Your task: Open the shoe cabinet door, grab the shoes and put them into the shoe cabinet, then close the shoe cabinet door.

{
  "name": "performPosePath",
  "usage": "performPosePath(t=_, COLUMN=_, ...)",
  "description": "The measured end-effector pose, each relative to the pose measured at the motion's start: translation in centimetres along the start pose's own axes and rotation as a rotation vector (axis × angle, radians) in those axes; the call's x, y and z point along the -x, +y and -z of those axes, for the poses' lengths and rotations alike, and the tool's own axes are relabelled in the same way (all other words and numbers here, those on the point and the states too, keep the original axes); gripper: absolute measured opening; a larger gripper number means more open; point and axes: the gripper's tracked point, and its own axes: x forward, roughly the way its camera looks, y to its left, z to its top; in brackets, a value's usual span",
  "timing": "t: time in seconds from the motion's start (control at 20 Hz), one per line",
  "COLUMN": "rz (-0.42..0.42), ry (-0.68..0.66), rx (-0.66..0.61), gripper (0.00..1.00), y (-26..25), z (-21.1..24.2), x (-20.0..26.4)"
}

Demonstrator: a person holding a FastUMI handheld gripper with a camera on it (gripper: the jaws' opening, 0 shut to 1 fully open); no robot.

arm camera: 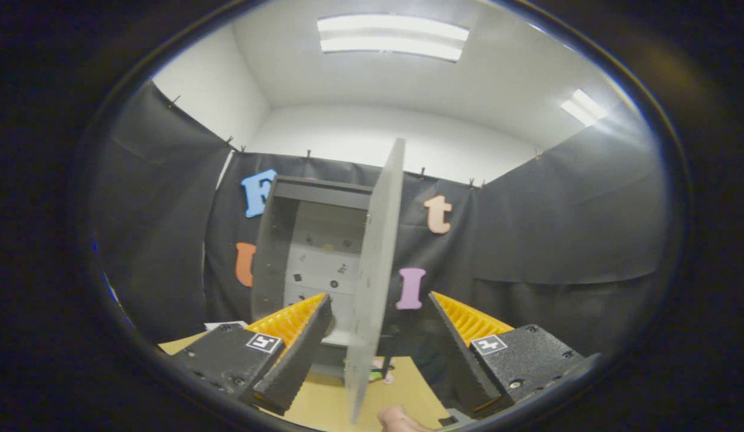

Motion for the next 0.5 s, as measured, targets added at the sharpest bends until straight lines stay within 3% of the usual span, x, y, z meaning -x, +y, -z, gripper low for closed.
performPosePath(t=0.35, rz=0.134, ry=0.04, rx=0.041, gripper=1.0, y=-8.4, z=6.4, x=-1.0)
performPosePath(t=0.5, rz=0.179, ry=0.101, rx=-0.018, gripper=1.0, y=-12.0, z=9.9, x=-3.4)
